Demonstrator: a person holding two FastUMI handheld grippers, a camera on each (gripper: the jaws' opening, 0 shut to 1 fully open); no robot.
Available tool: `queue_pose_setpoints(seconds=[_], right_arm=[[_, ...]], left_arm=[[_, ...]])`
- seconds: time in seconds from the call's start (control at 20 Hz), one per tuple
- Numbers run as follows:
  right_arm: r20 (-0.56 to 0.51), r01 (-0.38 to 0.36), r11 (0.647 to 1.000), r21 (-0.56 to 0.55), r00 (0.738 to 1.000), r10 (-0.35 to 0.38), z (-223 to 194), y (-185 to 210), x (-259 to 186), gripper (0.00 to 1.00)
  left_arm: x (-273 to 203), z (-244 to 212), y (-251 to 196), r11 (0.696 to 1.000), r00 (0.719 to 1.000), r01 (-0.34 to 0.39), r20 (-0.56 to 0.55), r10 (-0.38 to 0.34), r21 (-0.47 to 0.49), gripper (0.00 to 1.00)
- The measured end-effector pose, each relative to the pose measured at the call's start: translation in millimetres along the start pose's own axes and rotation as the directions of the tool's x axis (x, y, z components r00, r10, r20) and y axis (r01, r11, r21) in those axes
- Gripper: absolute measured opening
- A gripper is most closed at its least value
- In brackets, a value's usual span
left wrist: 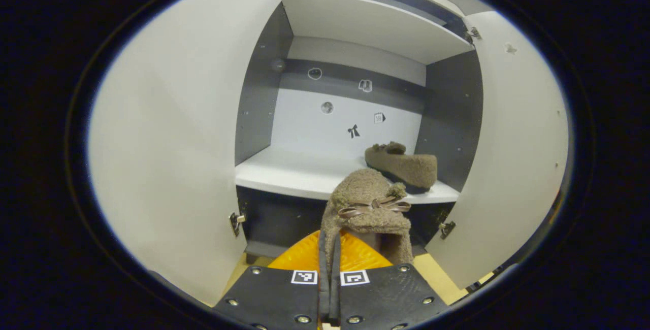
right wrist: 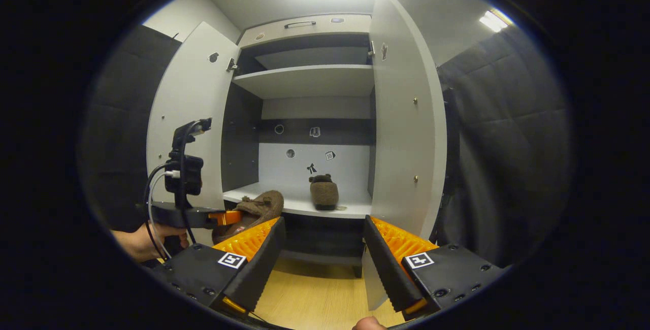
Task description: Grab one shoe with the right hand and put it into the shoe cabinet, grab the other shoe with the left hand and put it into the shoe cabinet; then close the right door with the right hand and the left door with the left hand.
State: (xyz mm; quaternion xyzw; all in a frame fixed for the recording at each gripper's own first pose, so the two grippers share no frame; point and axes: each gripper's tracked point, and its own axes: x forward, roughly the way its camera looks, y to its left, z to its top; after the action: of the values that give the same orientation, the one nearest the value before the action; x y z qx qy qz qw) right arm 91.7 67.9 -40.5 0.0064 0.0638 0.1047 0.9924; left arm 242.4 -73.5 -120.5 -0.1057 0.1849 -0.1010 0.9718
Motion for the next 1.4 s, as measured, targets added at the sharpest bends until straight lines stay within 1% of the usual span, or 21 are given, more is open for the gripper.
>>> queue_pose_setpoints(seconds=[0.1,0.2,0.35,0.65,0.8,0.85,0.9,1.0,1.1,1.2,1.3,1.35,1.4], right_arm=[[-0.002,0.012,1.0,0.0,1.0,-0.012,-1.5,-2.5,-2.0,0.96],[-0.007,0.026,1.0,-0.003,1.0,-0.026,-3.6,-4.6,-4.1,0.98],[-0.01,0.046,0.999,0.001,0.999,-0.046,-5.4,-6.4,-3.7,0.96],[-0.031,0.088,0.996,-0.004,0.996,-0.088,-12.6,-12.3,1.1,0.98],[-0.044,0.109,0.994,0.001,0.993,-0.109,-16.1,-15.2,3.1,0.98],[-0.047,0.115,0.993,0.003,0.992,-0.115,-17.1,-15.8,3.8,0.98],[-0.049,0.122,0.993,0.005,0.991,-0.122,-17.5,-17.0,4.7,0.96],[-0.051,0.131,0.991,0.002,0.99,-0.13,-18.0,-18.6,5.7,0.98],[-0.053,0.137,0.991,-0.002,0.989,-0.137,-18.2,-20.1,7.2,0.96],[-0.056,0.141,0.99,0.002,0.989,-0.14,-18.7,-22.2,7.7,0.98],[-0.054,0.142,0.99,0.009,0.989,-0.141,-17.1,-23.7,7.2,0.98],[-0.051,0.142,0.99,0.011,0.989,-0.141,-15.9,-24.4,6.4,0.96],[-0.048,0.14,0.99,0.013,0.989,-0.139,-15.0,-25.1,4.6,0.96]], left_arm=[[17.1,23.7,2.0,1.0,1.0,-0.006,0.03,0.006,-0.009,0.01],[35.3,47.3,5.5,1.0,0.998,-0.013,0.058,0.013,-0.012,0.01],[61.6,74.3,10.1,1.0,0.995,-0.018,0.094,0.019,-0.017,0.01],[119.5,100.1,19.2,0.999,0.994,-0.035,0.101,0.038,-0.03,0.01],[150.5,105.0,22.9,0.999,0.994,-0.046,0.097,0.048,-0.024,0.01],[159.8,105.9,24.9,0.998,0.994,-0.05,0.094,0.053,-0.027,0.0],[169.9,105.1,26.9,0.998,0.995,-0.055,0.085,0.058,-0.029,0.01],[184.1,99.6,32.2,0.997,0.996,-0.068,0.058,0.069,-0.023,0.01],[193.4,94.4,33.5,0.997,0.997,-0.075,0.036,0.075,-0.013,0.01],[199.7,91.8,36.2,0.996,0.995,-0.092,0.026,0.091,0.013,0.01],[201.5,94.7,35.0,0.995,0.995,-0.097,0.036,0.096,0.039,0.02],[198.8,98.8,39.0,0.992,0.993,-0.115,0.047,0.112,0.049,0.1],[199.5,104.2,39.1,0.993,0.992,-0.113,0.069,0.109,0.047,0.24]])
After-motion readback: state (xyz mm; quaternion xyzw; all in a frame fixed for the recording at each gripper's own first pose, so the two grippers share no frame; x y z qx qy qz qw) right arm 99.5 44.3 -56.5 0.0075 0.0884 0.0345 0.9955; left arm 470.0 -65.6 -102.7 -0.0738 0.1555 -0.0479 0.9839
